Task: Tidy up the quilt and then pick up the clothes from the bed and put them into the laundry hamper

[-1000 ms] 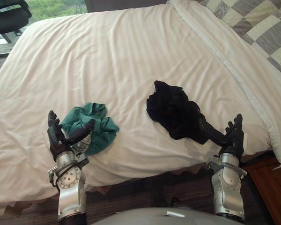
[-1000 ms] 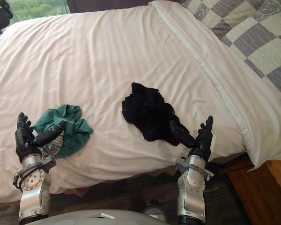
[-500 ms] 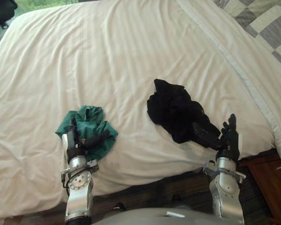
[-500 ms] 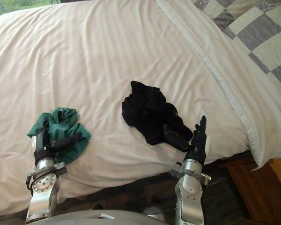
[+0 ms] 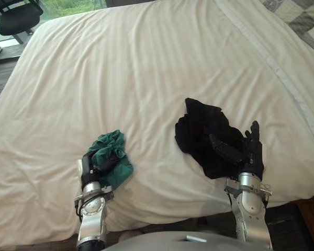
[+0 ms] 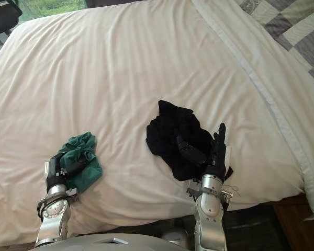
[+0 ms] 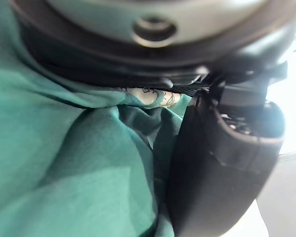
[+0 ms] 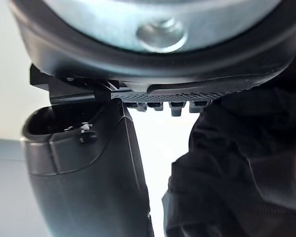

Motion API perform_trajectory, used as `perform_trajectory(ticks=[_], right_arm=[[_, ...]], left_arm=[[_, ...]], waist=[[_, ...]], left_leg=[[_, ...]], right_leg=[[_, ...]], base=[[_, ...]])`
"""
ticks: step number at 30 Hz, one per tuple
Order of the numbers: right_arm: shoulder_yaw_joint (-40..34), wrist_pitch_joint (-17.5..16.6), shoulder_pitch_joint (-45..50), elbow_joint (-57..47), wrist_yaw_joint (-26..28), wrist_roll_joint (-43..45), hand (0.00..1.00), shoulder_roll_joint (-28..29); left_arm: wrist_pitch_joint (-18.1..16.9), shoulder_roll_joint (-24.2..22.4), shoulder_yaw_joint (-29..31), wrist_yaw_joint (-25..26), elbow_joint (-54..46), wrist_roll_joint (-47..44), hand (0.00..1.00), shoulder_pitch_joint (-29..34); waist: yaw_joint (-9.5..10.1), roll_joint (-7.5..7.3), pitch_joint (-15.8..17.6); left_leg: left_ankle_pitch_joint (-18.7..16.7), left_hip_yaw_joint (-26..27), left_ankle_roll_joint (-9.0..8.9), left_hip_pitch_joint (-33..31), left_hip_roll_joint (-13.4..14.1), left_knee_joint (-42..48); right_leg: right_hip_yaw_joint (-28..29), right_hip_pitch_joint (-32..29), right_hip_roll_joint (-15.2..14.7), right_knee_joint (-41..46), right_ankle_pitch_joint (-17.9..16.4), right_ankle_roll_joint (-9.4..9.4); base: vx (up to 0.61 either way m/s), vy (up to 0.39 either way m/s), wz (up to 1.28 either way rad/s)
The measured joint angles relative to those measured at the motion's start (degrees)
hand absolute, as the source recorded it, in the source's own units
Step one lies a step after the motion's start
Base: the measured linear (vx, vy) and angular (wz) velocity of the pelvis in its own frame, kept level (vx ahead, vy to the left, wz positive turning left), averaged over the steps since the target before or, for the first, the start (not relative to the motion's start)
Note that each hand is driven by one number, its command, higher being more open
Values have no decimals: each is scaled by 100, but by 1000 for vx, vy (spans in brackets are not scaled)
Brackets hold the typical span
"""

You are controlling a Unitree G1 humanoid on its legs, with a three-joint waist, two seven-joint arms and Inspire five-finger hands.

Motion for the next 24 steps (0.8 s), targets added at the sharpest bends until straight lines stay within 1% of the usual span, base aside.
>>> perform_trajectory(ticks=[1, 2, 3, 4, 5, 6, 7, 8, 10, 12, 14, 16, 17, 19, 20, 22, 23, 24], right_arm=[[45, 16, -315, 442, 23, -1, 100, -83], [64, 18, -455, 645, 25, -1, 100, -94], [110, 21, -720, 1031, 15, -7, 100, -117], [123, 28, -847, 1219, 6, -23, 100, -167], [175, 29, -1065, 1549, -27, -280, 100, -301], [191, 5, -1291, 1930, -38, -729, 100, -467], [184, -8, -1427, 2161, -49, -934, 0, -586], [229, -27, -1695, 2655, -83, -1402, 0, -827], [335, -113, -2013, 3300, -151, -1853, 0, -1047], [460, -178, -2441, 3935, -201, -2245, 0, -1238], [700, -182, -2773, 4387, -183, -2341, 0, -1375], [767, -173, -2983, 4571, -41, -2547, 0, -1434], [813, -152, -3096, 4591, 116, -2671, 0, -1500], [907, -166, -3244, 4582, 146, -2660, 0, -1612], [902, -183, -3309, 4522, 139, -2608, 0, -1647], [885, -197, -3330, 4420, 113, -2327, 0, -1797], [856, -208, -3261, 4394, 112, -2041, 0, -1930], [731, -222, -2980, 4239, 112, -1657, 0, -2160]], left_arm=[[-86, 54, -59, -54, -4, -8, 0, -33], [-128, 104, -127, -74, -16, -20, 0, -53], [-249, 219, -266, -106, -18, -26, 0, -104], [-312, 271, -286, -131, -18, -31, 0, -128], [-373, 343, -377, -167, -20, -46, 0, -186], [-429, 432, -449, -187, -11, -89, 0, -245], [-446, 445, -484, -198, -11, -99, 0, -273], [-458, 459, -519, -207, -3, -99, 0, -319], [-462, 504, -520, -213, 195, -100, 0, -468], [-463, 576, -509, -205, 506, -184, 0, -706], [-462, 662, -506, -172, 790, -251, 0, -892], [-458, 689, -473, -172, 911, -276, 0, -964], [-460, 701, -449, -173, 913, -287, 0, -994], [-504, 712, -439, -171, 865, -465, 0, -1117], [-589, 708, -421, -157, 846, -542, 0, -1225], [-619, 645, -414, -146, 762, -686, 0, -1346], [-623, 580, -470, -172, 689, -691, 0, -1361], [-623, 503, -627, -256, 566, -693, 0, -1352]], waist=[[-2, -35, -16], [2, -89, 5], [22, -185, 67], [33, -210, 79], [57, -242, 104], [109, -237, 107], [118, -234, 111], [132, -234, 159], [124, -214, 177], [75, -226, 182], [-13, -222, 188], [-8, -193, 209], [2, -194, 250], [58, -201, 404], [108, -204, 469], [107, -168, 526], [90, -118, 539], [80, -114, 555]], left_leg=[[10, -101, 11, -52, -71, -67], [13, -126, 14, -105, -100, -65], [19, -191, 25, -203, -153, -52], [19, -234, 25, -272, -164, -39], [21, -338, 28, -375, -181, -32], [37, -437, 52, -477, -181, -23], [70, -484, 85, -524, -184, -23], [136, -549, 92, -545, -214, -22], [267, -681, 85, -560, -219, -24], [486, -849, 74, -596, -228, -29], [606, -965, 88, -551, -200, -42], [621, -962, 79, -467, -146, -122], [628, -959, 71, -411, -117, -220], [633, -964, 63, -425, -83, -308], [635, -1036, 54, -544, -84, -357], [797, -1314, 55, -806, -95, -410], [886, -1499, 88, -1008, -96, -310], [1080, -1746, 255, -1364, -151, -95]], right_leg=[[-55, -43, -44, 31, -2, 3], [-79, -89, -77, 60, -1, 3], [-135, -172, -137, 121, 1, 0], [-175, -202, -150, 125, 14, 0], [-209, -254, -167, 147, 29, 0], [-280, -329, -169, 228, 28, 0], [-329, -381, -169, 288, 28, -1], [-377, -390, -171, 358, 28, -2], [-476, -370, -179, 427, 27, -4], [-621, -352, -193, 477, 27, -5], [-768, -240, -164, 470, 20, -15], [-786, -190, -94, 463, -11, -66], [-791, -183, -41, 437, -50, -120], [-806, -224, 16, 395, -112, -150], [-857, -355, 20, 415, -218, -117], [-1074, -584, 3, 646, -341, -144], [-1212, -665, 7, 836, -485, -197], [-1441, -656, 13, 900, -643, -317]], base=[[36, 40, 23], [32, 56, 30], [-10, 56, 26], [-13, 41, 37], [-14, 6, 41], [-10, -5, 39], [-13, -13, 33], [-17, -22, 24], [-30, -44, 21], [-64, -87, 19], [-113, -99, 15], [-158, -74, -3], [-162, -51, -6], [-200, -35, -2], [-231, -32, 15], [-203, -32, 54], [-178, -41, 128], [-178, -52, 188]])
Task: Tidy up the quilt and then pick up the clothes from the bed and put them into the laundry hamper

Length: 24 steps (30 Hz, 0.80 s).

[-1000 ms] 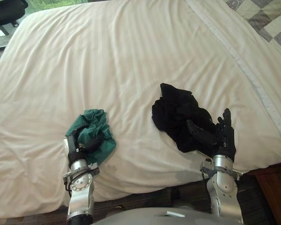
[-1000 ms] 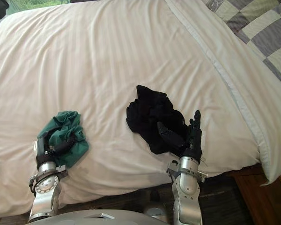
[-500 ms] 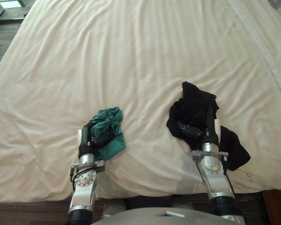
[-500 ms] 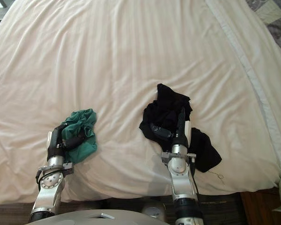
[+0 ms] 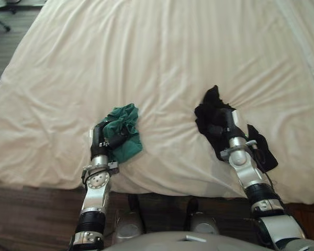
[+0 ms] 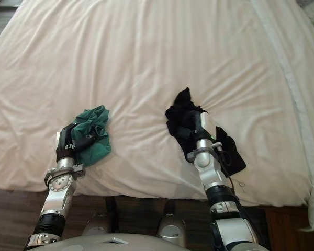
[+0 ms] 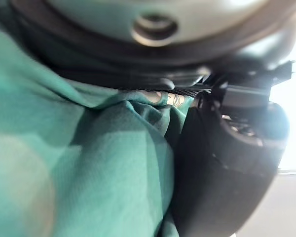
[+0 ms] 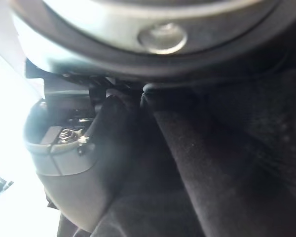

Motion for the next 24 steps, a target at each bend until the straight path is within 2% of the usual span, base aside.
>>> perform_trajectory(ticks=[1, 2, 3, 4, 5, 6, 7, 8, 9, 10, 11, 12, 13, 14, 15, 16, 17, 18, 19, 20, 21, 22, 23, 24], right_arm=[[-143, -12, 285, -104, 1, 399, 0, -161], [-223, -17, 388, -161, 3, 501, 0, -169], [-262, -36, 839, -536, 9, 1106, 0, -251], [-306, -76, 1126, -715, 31, 1325, 0, -316], [-444, -126, 1554, -907, 64, 1700, 0, -335], [-510, -148, 1704, -933, 136, 1984, 0, -344], [-697, -190, 1864, -956, 373, 2423, 0, -224], [-760, -249, 2019, -1106, 472, 2709, 0, -37], [-885, -377, 2326, -1298, 489, 2913, 0, 81], [-946, -414, 2457, -1317, 488, 2922, 0, 141], [-1016, -430, 2694, -1382, 487, 3010, 0, 202], [-1074, -442, 2856, -1506, 487, 3024, 0, 204], [-1136, -441, 2990, -1620, 486, 3013, 0, 205], [-1156, -438, 3029, -1648, 483, 3011, 0, 205], [-1218, -422, 3093, -1745, 473, 2984, 0, 217], [-1353, -418, 3194, -1884, 470, 2834, 0, 285], [-1434, -415, 3219, -1900, 458, 2722, 0, 444], [-1538, -378, 3405, -1979, 299, 2453, 0, 846], [-1565, -369, 3539, -2070, 228, 2323, 0, 1011], [-1579, -329, 3897, -2334, 126, 2216, 0, 1302], [-1464, -301, 4166, -2563, 113, 2203, 0, 1538], [-1358, -291, 4259, -2692, 111, 2210, 0, 1645], [-1112, -295, 4459, -2972, 111, 2213, 0, 1864], [-800, -293, 4550, -3162, 119, 2195, 0, 2022]], left_arm=[[2, -79, -62, -97, -86, -3, 0, 86], [6, -98, -42, -113, -154, -13, 0, 177], [-30, -217, -64, -190, -204, -224, 0, 433], [-44, -248, -105, -286, -167, -323, 0, 480], [-32, -301, -231, -436, -63, -583, 0, 590], [-31, -365, -249, -496, -14, -851, 0, 680], [86, -445, 35, -539, 108, -1349, 0, 806], [130, -362, 193, -550, 321, -1693, 0, 864], [183, -381, 229, -515, 918, -2146, 0, 804], [239, -408, 221, -510, 1081, -2276, 0, 818], [417, -444, 98, -460, 1215, -2449, 0, 904], [484, -449, -20, -485, 1222, -2639, 0, 1020], [553, -471, -178, -578, 1130, -2963, 0, 1194], [574, -500, -234, -606, 1062, -3043, 0, 1332], [607, -530, -350, -660, 870, -3056, 0, 1613], [670, -578, -399, -726, 517, -2949, 0, 1876], [672, -597, -382, -731, 321, -2839, 0, 1986], [666, -579, -323, -734, -68, -2599, 0, 2167], [639, -584, -302, -729, -231, -2479, 0, 2245], [542, -588, -263, -670, -384, -2363, 0, 2266], [421, -567, -248, -445, -522, -2191, 0, 2244], [318, -563, -227, -354, -545, -2184, 0, 2268], [201, -514, -213, -236, -563, -2183, 0, 2218], [182, -441, -219, -220, -650, -2184, 0, 2240]], waist=[[-36, -198, -25], [-48, -251, 4], [-8, -102, 72], [-9, -14, 94], [-25, 37, 97], [-115, 111, 102], [-399, 55, -82], [-416, -297, -35], [-541, -141, 41], [-602, -120, 23], [-751, -139, 6], [-811, -129, 5], [-799, -82, 12], [-755, -39, 6], [-683, 81, 7], [-637, 233, 2], [-564, 172, -9], [-397, -33, -47], [-329, -75, -68], [-209, -91, -74], [-138, -78, -108], [-118, -72, -121], [-95, -133, -152], [-90, -321, -192]], left_leg=[[322, 79, 280, -72, -159, -201], [-5, 545, 312, -136, -110, 312], [-1199, 1746, 623, -288, 464, 1969], [-1209, 2050, 636, -342, 617, 2168], [-912, 2224, 979, -257, 522, 1980], [-678, 2078, 1068, -165, 419, 1539], [-336, 1694, 660, 228, 163, 349], [-1158, 2180, 733, 392, 158, 1443], [-1781, 2421, 599, 807, 718, 2375], [-1827, 2509, 531, 949, 877, 2439], [-1844, 2560, 506, 1079, 1177, 2498], [-1800, 2598, 486, 1061, 1398, 2436], [-1670, 2655, 397, 1045, 1640, 2176], [-1596, 2639, 282, 1041, 1717, 2018], [-1317, 2479, 54, 922, 1802, 1670], [-942, 2304, -213, 732, 1700, 1238], [-884, 2207, -458, 733, 1525, 1057], [-734, 1892, -241, 641, 1076, 790], [-686, 1685, -169, 612, 891, 680], [-593, 1261, 5, 560, 588, 545], [-567, 811, 119, 441, 495, 559], [-572, 604, 143, 370, 453, 567], [-574, 242, 245, 189, 264, 634], [-734, 38, 343, -90, -8, 889]], right_leg=[[-379, 88, -166, -149, -26, -113], [-677, 188, -234, -137, 14, -86], [-1027, 365, -121, 196, 29, 14], [-1211, 454, -31, 366, -46, -35], [-1541, 512, -145, 705, -120, -299], [-1585, 449, -22, 745, -277, -502], [-1634, 472, 579, -621, -273, -677], [-1934, 619, 386, -1015, 675, -501], [-2605, 850, 524, -909, 648, -628], [-2871, 875, 502, -779, 614, -680], [-3405, 905, 379, -518, 567, -736], [-3703, 885, 292, -358, 544, -770], [-3969, 866, 209, -229, 537, -780], [-4068, 859, 185, -168, 537, -779], [-4285, 851, 106, 17, 536, -775], [-4481, 833, -62, 340, 514, -737], [-4548, 826, -229, 529, 503, -718], [-4600, 837, -685, 833, 561, -712], [-4592, 892, -876, 1002, 595, -719], [-4400, 996, -1320, 1572, 708, -820], [-3667, 912, -1321, 1583, 276, -637], [-3075, 876, -1129, 1328, 95, -643], [-1997, 830, -751, 765, -37, -858], [-1391, 830, -496, 449, 269, -1140]], base=[[-127, -15, 180], [-90, -21, 148], [0, -4, 95], [5, -45, 140], [-1, -31, 135], [-134, -96, 182], [-106, -113, 148], [-100, -173, 195], [25, -90, 159], [-3, -32, 211], [-30, 77, 197], [-48, 129, 223], [-46, 162, 154], [-28, 236, 133], [-27, 418, 128], [-15, 453, 133], [-15, 487, 153], [3, 303, 132], [11, 342, 198], [11, 256, 217], [-5, 191, 213], [-28, 81, 199], [-40, 31, 185], [-54, 19, 175]])
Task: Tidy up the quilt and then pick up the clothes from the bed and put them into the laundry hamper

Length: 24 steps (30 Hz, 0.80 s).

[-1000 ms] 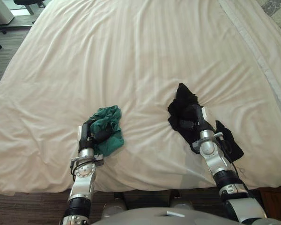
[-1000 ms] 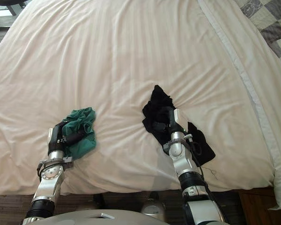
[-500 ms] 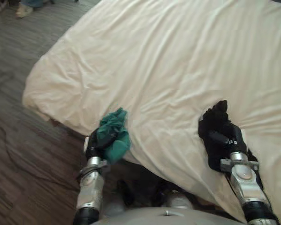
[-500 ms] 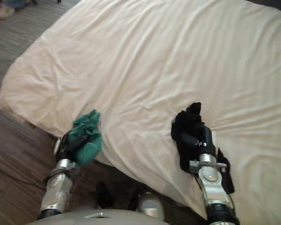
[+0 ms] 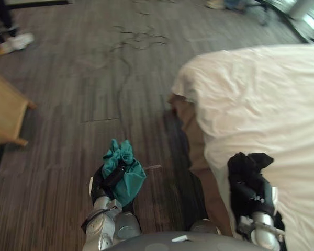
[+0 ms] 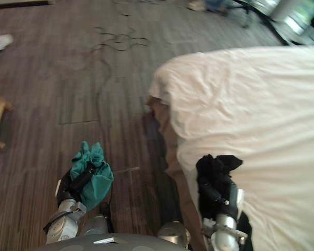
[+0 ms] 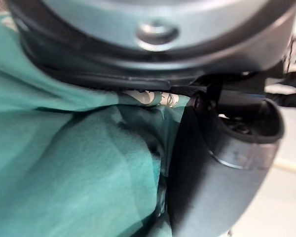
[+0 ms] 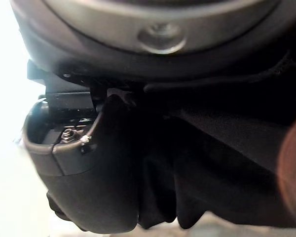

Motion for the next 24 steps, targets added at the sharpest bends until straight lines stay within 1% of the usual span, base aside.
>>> perform_trajectory(ticks=[1, 2, 3, 4, 5, 6, 7, 8, 9, 10, 11, 12, 13, 14, 15, 16, 17, 18, 19, 20, 21, 22, 24], right_arm=[[156, 25, -16, -17, 41, 5, 0, 5], [516, 210, -184, 55, 182, 14, 0, -23], [885, 312, -207, 94, 323, 61, 0, -10], [1050, 328, -233, 127, 384, 148, 0, 43], [1344, 332, -304, 239, 527, 206, 0, 122], [1537, 331, -422, 420, 652, 196, 0, 224], [1737, 342, -590, 596, 749, 164, 0, 344], [1817, 346, -664, 639, 789, 145, 0, 324], [1802, 401, -894, 864, 854, 131, 0, 373], [1802, 403, -944, 902, 860, 140, 0, 377], [1790, 403, -951, 916, 864, 147, 0, 379], [1742, 404, -966, 947, 860, 201, 0, 393], [1677, 405, -984, 1002, 847, 231, 0, 410], [1663, 405, -978, 1020, 826, 240, 0, 414], [1547, 404, -959, 1032, 752, 247, 0, 399], [1519, 401, -944, 1036, 737, 249, 0, 381], [1533, 394, -901, 1020, 712, 253, 0, 389], [1564, 361, -824, 993, 669, 257, 0, 407], [1571, 352, -815, 1012, 645, 255, 0, 405], [1515, 365, -831, 1054, 629, 256, 0, 405], [1410, 368, -828, 1083, 556, 257, 0, 398], [1572, 368, -639, 1594, 532, 252, 0, 365], [1572, 368, -639, 1594, 532, 252, 0, 365]], left_arm=[[10, -40, -15, 1, 39, 0, 0, 2], [133, -117, -80, 21, 107, 0, 0, 59], [206, -80, -320, 19, 100, 7, 0, 190], [237, -83, -416, 13, 60, 41, 0, 223], [259, -99, -564, 12, 20, 188, 0, 356], [291, -74, -643, 15, 31, 207, 0, 381], [299, -3, -751, 17, 37, 210, 0, 335], [300, 31, -801, 4, 55, 212, 0, 304], [411, 49, -919, 0, 200, 294, 0, 203], [406, 49, -984, -4, 166, 437, 0, 249], [410, 81, -1040, -13, 168, 455, 0, 258], [413, 178, -1162, -36, 168, 463, 0, 268], [414, 259, -1248, -53, 168, 468, 0, 266], [414, 276, -1286, -56, 168, 481, 0, 255], [418, 283, -1305, -62, 172, 554, 0, 214], [417, 277, -1281, -58, 182, 588, 0, 210], [410, 294, -1254, -50, 196, 631, 0, 209], [397, 364, -1271, -55, 195, 645, 0, 210], [389, 439, -1336, -67, 278, 653, 0, 121], [398, 438, -1388, -66, 395, 653, 0, 45], [416, 400, -1476, -58, 538, 654, 0, 10], [500, 753, -1925, -42, 758, 656, 0, 1], [500, 753, -1925, -42, 758, 656, 0, 2]], waist=[[11, -19, -5], [49, 88, 8], [39, 166, -20], [67, 182, -30], [113, 226, -52], [119, 266, -44], [187, 35, -87], [196, -50, -51], [314, -40, -67], [361, -28, -69], [368, -32, -72], [373, -76, -75], [412, -114, -78], [421, -125, -86], [408, -45, -71], [416, 75, -41], [436, 48, -72], [441, -123, -149], [396, -377, -205], [402, -360, -213], [433, -250, -229], [163, -193, -424], [163, -193, -424]], left_leg=[[-183, -67, -85, -32, -27, 69], [-387, -61, -86, 48, -2, -27], [-420, 15, -104, 227, -12, -334], [-402, 56, -87, 285, -27, -426], [-225, -140, -61, 250, -92, -501], [-8, -511, 6, 192, -149, -598], [215, -729, 48, 134, -384, -692], [468, -770, 72, 98, -515, -710], [596, -900, -3, 55, -661, -769], [636, -923, -6, 41, -652, -809], [651, -932, -9, 55, -655, -849], [694, -939, -1, 96, -625, -937], [699, -941, 0, 174, -583, -1012], [700, -944, 1, 214, -532, -1024], [701, -1001, 1, 321, -264, -1030], [705, -1015, -7, 374, -118, -1050], [758, -963, -86, 481, 1, -1142], [766, -893, -145, 568, -47, -1244], [705, -916, -272, 625, -211, -1327], [742, -920, -324, 680, -191, -1395], [844, -881, -355, 778, -115, -1551], [908, -801, -382, 939, -228, -1807], [908, -801, -382, 939, -228, -1807]], right_leg=[[-98, 114, -52, 35, -100, -28], [232, 115, -60, 308, 194, 267], [686, 22, -74, 619, 456, 393], [955, -56, -91, 813, 541, 510], [1441, -181, -65, 1183, 367, 631], [1746, -147, 137, 989, -213, 736], [1890, -76, 398, 173, -314, 661], [1715, -1, 392, -40, -247, 689], [1553, 165, 343, -247, -236, 879], [1558, 166, 354, -254, -206, 927], [1573, 174, 357, -254, -196, 942], [1592, 208, 365, -253, -173, 977], [1621, 253, 410, -220, -105, 1069], [1664, 244, 449, -141, -66, 1071], [1823, -11, 613, 441, 73, 1038], [1895, -69, 682, 420, -179, 959], [1894, 46, 869, -290, -369, 885], [1923, 99, 868, -1135, -11, 916], [1900, 11, 735, -1127, 341, 1070], [1921, 66, 738, -1156, 300, 1108], [1937, 49, 784, -1154, 286, 1090], [2042, 159, 744, -1353, 312, 1147], [2042, 159, 744, -1353, 312, 1147]], base=[[-24, 36, 138], [24, 62, 126], [84, 85, 123], [113, 55, 133], [82, -52, 122], [73, -129, 158], [28, -158, 135], [78, -104, 132], [112, -54, 79], [127, -32, 54], [128, -42, 18], [127, -68, 14], [129, -71, 9], [148, -82, 1], [93, -52, -4], [81, -85, -13], [21, -131, -19], [39, -193, 3], [49, -190, 13], [40, -147, 4], [20, -76, -14], [-3, -35, -15], [0, 0, 0]])
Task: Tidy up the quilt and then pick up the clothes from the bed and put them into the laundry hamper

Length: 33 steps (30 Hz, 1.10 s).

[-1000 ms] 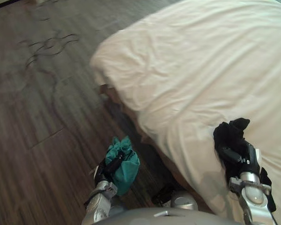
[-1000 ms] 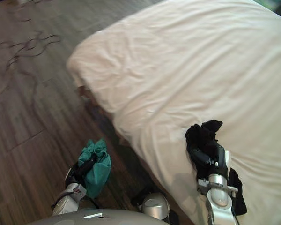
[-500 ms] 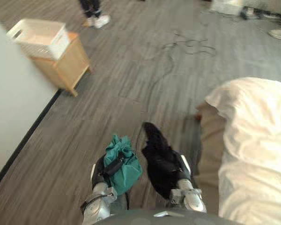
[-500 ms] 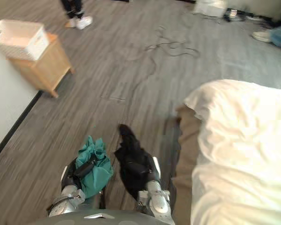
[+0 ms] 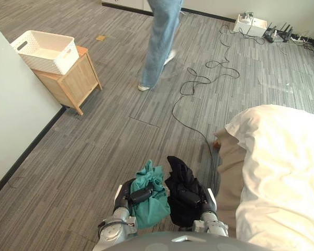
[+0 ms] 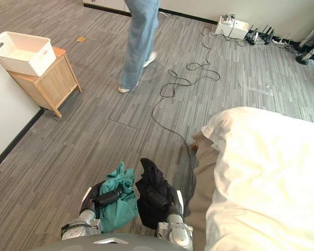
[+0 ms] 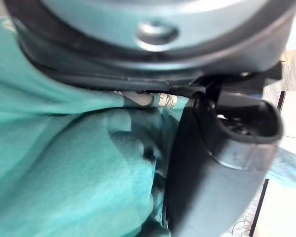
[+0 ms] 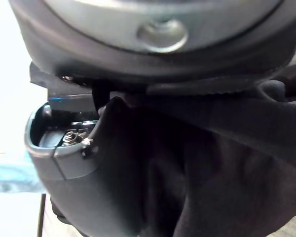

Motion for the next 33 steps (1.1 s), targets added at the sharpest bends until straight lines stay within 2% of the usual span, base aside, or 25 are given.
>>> perform_trajectory(ticks=[4, 10, 13, 15, 16, 17, 19, 20, 21, 22, 24, 25, 26, 27, 28, 29, 30, 31, 32, 33], right_arm=[[-14, -2, -16, 41, -6, 0, 0, -10], [-281, -4, -463, 840, -191, -12, 0, -69], [-421, -6, -606, 1049, -359, -16, 0, -131], [-450, -8, -779, 1089, -463, -25, 0, -329], [-451, -7, -825, 1102, -517, -22, 0, -472], [-469, -7, -859, 1107, -533, -21, 0, -521], [-525, -10, -910, 1099, -585, -15, 0, -593], [-593, -10, -904, 1096, -617, -6, 0, -634], [-685, -11, -893, 1091, -674, -5, 0, -685], [-711, -11, -889, 1090, -699, -5, 0, -717], [-757, -11, -908, 1073, -776, -2, 0, -761], [-762, -12, -873, 1034, -792, -1, 0, -761], [-748, -9, -831, 1044, -785, -2, 0, -762], [-739, 3, -908, 1118, -784, 2, 0, -665], [-662, -14, -887, 1041, -762, -7, 0, -627], [-587, -13, -861, 995, -691, -30, 0, -618], [-556, -10, -867, 999, -648, -42, 0, -614], [-536, -10, -881, 1003, -564, -56, 0, -570], [-537, -10, -882, 1007, -551, -54, 0, -536], [-536, -10, -885, 1022, -512, -54, 0, -460]], left_arm=[[-1, 0, -5, 2, 22, 0, 0, -73], [-1, 8, -301, 391, 885, 0, 0, -863], [-16, 11, -363, 614, 890, -1, 0, -1011], [-71, -17, -359, 698, 885, -14, 0, -1147], [-115, -59, -329, 699, 879, -43, 0, -1193], [-118, -70, -314, 699, 864, -53, 0, -1217], [-158, -102, -145, 719, 677, -111, 0, -1245], [-165, -174, -127, 735, 628, -198, 0, -1271], [-169, -229, -185, 737, 539, -276, 0, -1266], [-193, -238, -227, 736, 511, -275, 0, -1271], [-220, -293, -257, 720, 452, -274, 0, -1300], [-225, -349, -264, 719, 427, -267, 0, -1323], [-251, -405, -262, 721, 410, -255, 0, -1285], [-253, -391, -268, 723, 440, -254, 0, -1339], [-246, -391, -216, 750, 424, -255, 0, -1424], [-245, -398, -208, 749, 415, -256, 0, -1447], [-244, -397, -208, 749, 411, -256, 0, -1430], [-237, -387, -201, 753, 382, -256, 0, -1350], [-233, -380, -201, 757, 381, -265, 0, -1322], [-229, -350, -195, 760, 380, -276, 0, -1257]], waist=[[-10, 1, 1], [-21, 75, 47], [-2, 110, 71], [13, 233, 323], [9, 351, 445], [4, 378, 495], [88, 374, 751], [137, 401, 798], [194, 405, 799], [215, 397, 804], [273, 333, 845], [313, 297, 864], [388, 340, 839], [412, 108, 923], [428, -59, 919], [459, -108, 907], [481, -115, 907], [482, -116, 907], [483, -117, 908], [457, -112, 909]], left_leg=[[-4, 6, 1, -2, 1, 0], [-39, 63, -6, -198, 10, 10], [-301, 336, -16, -330, 58, 252], [-953, 401, -36, -798, 236, 1496], [-1245, 352, -59, -1044, 366, 2268], [-1275, 282, -55, -1191, 407, 2650], [-1362, -29, -141, -1785, 548, 4212], [-1691, -69, -125, -1952, 496, 4497], [-1954, -37, -29, -2212, 324, 4486], [-2006, 4, 39, -2332, 221, 4408], [-1894, 250, 228, -2622, -110, 3845], [-1516, 403, 316, -2693, -327, 3189], [-728, 440, 671, -2638, -440, 2757], [-842, 527, 723, -2587, -579, 2832], [-1046, 544, 823, -2654, -725, 3001], [-1346, 529, 939, -2710, -791, 3309], [-1497, 544, 983, -2674, -800, 3439], [-1832, 562, 1022, -2367, -859, 3510], [-1933, 549, 1031, -2182, -888, 3458], [-2091, 483, 1035, -1748, -920, 3231]], right_leg=[[8, -33, 1, -3, -3, -2], [84, -277, 4, 10, -41, -57], [385, -502, 7, 67, -56, -57], [585, -543, 76, 200, -164, -139], [604, -423, 157, 208, -223, -159], [589, -355, 181, 206, -251, -185], [554, 67, 237, 82, -374, -287], [503, 166, 231, 82, -444, -330], [437, 236, 171, 79, -531, -299], [409, 257, 129, 79, -578, -270], [331, 363, 2, 77, -744, -143], [264, 490, -55, 78, -898, -32], [283, 649, -38, 81, -1099, 95], [283, 716, -181, 92, -1175, 137], [291, 695, -310, 149, -1126, 143], [355, 727, -391, 308, -1037, 245], [419, 718, -422, 498, -1014, 287], [581, 546, -535, 1423, -926, 433], [670, 386, -594, 1966, -800, 621], [918, -103, -658, 3313, -243, 916]], base=[[0, 0, 0], [-3, -2, -5], [62, -4, -47], [130, -25, -42], [135, -41, -20], [149, -64, -7], [188, -51, 3], [241, 0, 10], [209, 19, 9], [297, 37, 9], [303, 65, 10], [414, 110, 9], [466, 124, 9], [529, 110, 14], [563, 93, 30], [551, 91, 27], [666, 163, 13], [563, 171, 1], [675, 212, 2], [448, 125, 4]])
